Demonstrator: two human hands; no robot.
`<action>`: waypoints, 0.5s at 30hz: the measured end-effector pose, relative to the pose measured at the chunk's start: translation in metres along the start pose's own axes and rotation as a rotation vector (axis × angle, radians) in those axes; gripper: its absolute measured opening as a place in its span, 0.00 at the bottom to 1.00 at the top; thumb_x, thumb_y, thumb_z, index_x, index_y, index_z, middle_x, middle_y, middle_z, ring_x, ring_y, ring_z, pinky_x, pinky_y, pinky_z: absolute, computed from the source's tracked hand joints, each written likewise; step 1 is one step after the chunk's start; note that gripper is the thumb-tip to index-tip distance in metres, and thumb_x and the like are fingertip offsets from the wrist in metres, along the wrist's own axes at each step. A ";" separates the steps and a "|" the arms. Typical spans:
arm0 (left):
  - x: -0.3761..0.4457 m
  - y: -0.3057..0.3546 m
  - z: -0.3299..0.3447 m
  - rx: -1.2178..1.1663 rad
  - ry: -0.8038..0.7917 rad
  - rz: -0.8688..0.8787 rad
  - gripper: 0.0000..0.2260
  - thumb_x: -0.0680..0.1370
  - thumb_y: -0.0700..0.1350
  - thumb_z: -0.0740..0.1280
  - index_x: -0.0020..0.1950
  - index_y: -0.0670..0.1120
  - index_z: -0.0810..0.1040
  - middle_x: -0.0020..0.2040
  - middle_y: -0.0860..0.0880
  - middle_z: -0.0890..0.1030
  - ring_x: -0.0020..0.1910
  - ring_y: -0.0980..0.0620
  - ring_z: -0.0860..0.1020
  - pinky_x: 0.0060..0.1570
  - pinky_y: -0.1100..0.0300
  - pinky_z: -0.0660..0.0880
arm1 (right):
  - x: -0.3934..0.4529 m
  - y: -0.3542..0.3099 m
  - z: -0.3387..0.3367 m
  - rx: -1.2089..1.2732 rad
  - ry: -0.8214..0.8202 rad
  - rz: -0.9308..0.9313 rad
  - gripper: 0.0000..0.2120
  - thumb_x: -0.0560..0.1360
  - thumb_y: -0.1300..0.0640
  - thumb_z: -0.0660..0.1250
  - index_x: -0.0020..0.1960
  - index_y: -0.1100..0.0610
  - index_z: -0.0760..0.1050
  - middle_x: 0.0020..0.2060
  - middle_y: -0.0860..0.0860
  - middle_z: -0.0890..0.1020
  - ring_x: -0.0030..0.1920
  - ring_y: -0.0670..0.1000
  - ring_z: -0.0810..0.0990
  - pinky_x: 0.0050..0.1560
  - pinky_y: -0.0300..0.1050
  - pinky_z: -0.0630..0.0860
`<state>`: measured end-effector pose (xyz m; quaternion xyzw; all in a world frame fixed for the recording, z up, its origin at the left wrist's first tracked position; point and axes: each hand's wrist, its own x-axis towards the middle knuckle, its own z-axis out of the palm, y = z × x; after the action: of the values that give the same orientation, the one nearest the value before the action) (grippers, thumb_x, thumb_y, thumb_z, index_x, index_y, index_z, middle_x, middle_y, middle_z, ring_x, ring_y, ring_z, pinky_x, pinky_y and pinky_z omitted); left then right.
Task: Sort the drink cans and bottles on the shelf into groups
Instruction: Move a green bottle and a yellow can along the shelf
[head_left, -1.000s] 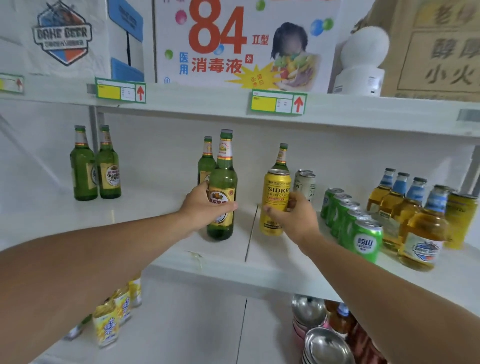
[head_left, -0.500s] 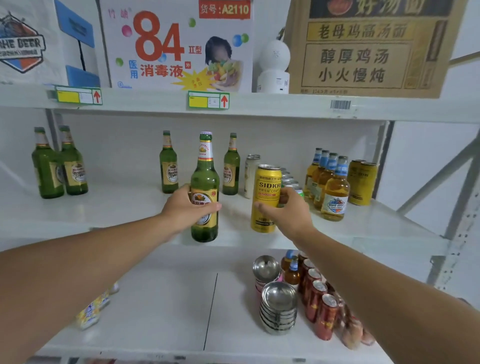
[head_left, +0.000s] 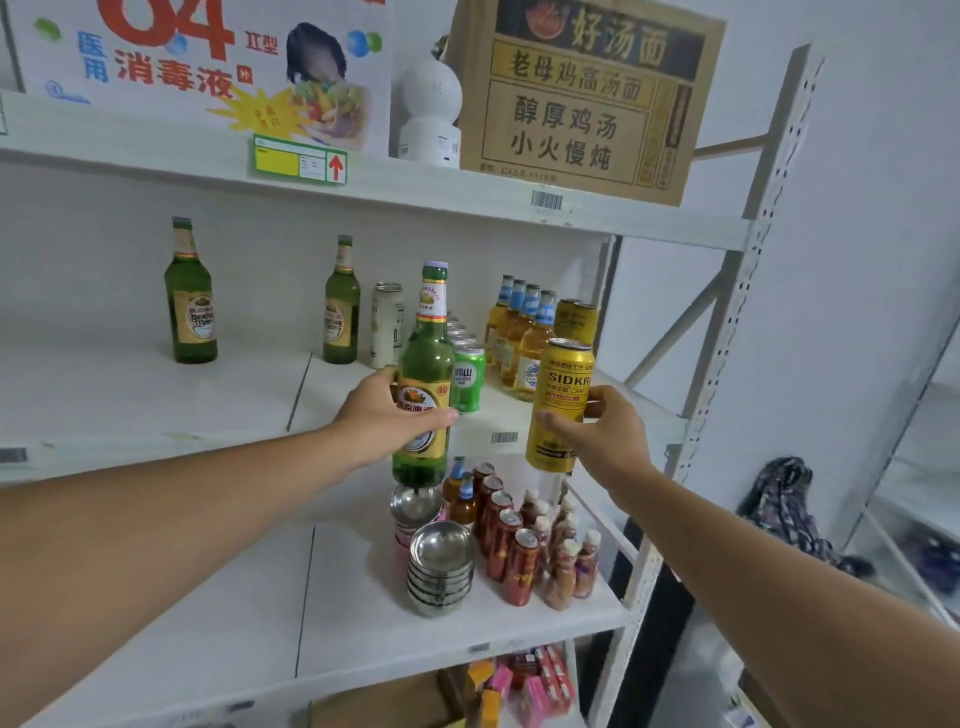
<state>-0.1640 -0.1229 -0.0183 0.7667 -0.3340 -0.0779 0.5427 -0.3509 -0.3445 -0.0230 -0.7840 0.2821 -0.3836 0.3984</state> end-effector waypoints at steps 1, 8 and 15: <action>0.002 0.006 0.009 0.000 -0.011 0.005 0.34 0.61 0.62 0.86 0.63 0.55 0.80 0.58 0.54 0.86 0.59 0.51 0.85 0.64 0.45 0.82 | 0.001 0.005 -0.010 -0.003 0.016 0.004 0.25 0.70 0.44 0.83 0.60 0.50 0.77 0.52 0.45 0.85 0.52 0.47 0.85 0.55 0.56 0.84; 0.024 0.047 0.084 0.024 -0.032 0.030 0.30 0.69 0.57 0.85 0.67 0.51 0.79 0.60 0.53 0.85 0.59 0.51 0.83 0.56 0.54 0.79 | 0.028 0.038 -0.071 -0.015 0.066 0.011 0.28 0.71 0.42 0.81 0.65 0.50 0.77 0.54 0.45 0.84 0.53 0.48 0.84 0.55 0.55 0.83; 0.055 0.078 0.156 0.078 -0.003 0.025 0.29 0.67 0.59 0.85 0.64 0.54 0.81 0.58 0.55 0.86 0.58 0.51 0.84 0.63 0.47 0.81 | 0.091 0.081 -0.120 -0.007 0.027 -0.025 0.28 0.72 0.43 0.81 0.66 0.50 0.75 0.55 0.46 0.83 0.54 0.49 0.84 0.53 0.50 0.83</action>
<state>-0.2305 -0.2926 0.0018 0.7829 -0.3472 -0.0590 0.5129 -0.4112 -0.5037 -0.0107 -0.7835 0.2789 -0.3981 0.3870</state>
